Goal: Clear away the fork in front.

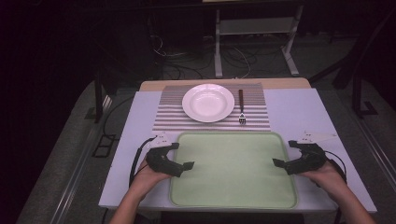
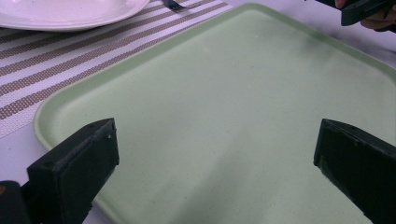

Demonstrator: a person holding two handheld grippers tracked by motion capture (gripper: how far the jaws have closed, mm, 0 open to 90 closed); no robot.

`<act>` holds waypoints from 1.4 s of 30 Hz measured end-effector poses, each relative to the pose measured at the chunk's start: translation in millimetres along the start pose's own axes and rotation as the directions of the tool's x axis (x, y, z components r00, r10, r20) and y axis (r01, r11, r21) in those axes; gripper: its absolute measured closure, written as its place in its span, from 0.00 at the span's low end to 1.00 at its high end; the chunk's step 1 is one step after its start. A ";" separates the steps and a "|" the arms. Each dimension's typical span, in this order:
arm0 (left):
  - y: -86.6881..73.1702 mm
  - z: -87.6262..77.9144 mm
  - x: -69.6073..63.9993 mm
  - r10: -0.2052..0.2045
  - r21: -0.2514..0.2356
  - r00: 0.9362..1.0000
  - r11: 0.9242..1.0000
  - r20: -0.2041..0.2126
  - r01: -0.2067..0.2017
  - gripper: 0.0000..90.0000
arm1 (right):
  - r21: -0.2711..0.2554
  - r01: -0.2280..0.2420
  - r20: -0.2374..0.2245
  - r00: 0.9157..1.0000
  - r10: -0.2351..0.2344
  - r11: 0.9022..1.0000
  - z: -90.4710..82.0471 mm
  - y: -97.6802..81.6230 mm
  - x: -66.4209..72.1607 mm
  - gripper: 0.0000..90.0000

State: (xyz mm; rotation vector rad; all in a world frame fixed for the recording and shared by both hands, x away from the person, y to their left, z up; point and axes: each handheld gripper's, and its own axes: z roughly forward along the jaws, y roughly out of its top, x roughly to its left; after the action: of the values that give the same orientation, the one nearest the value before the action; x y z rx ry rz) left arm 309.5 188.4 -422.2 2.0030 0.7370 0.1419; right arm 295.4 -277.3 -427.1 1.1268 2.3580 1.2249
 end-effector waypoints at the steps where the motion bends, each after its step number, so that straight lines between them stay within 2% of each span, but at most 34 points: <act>1: 0.0 -0.2 -0.1 -0.002 -0.001 1.000 1.000 -0.001 0.002 0.00 | 0.004 -0.001 -0.002 1.000 0.001 1.000 0.5 0.3 0.0 0.00; 11: 0.2 -1.4 1.1 -0.013 -0.014 1.000 1.000 -0.003 0.013 0.00 | -0.003 -0.013 -0.004 1.000 0.013 1.000 4.1 10.1 -4.0 0.00; 22: -0.1 -2.6 1.8 -0.021 -0.015 1.000 1.000 0.003 0.021 0.00 | 0.014 -0.012 -0.008 1.000 0.012 1.000 13.6 16.7 -5.0 0.00; 42: -0.5 -5.2 2.7 -0.031 -0.033 0.999 0.999 0.011 0.031 0.00 | 0.040 -0.005 0.016 1.000 0.005 0.999 39.0 39.7 -9.3 0.00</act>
State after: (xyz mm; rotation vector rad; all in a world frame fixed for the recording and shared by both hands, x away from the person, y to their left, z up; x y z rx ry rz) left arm 309.4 193.9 -420.3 1.9582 0.7539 0.1248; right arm 343.0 -247.7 -421.2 1.1511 2.3799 1.1708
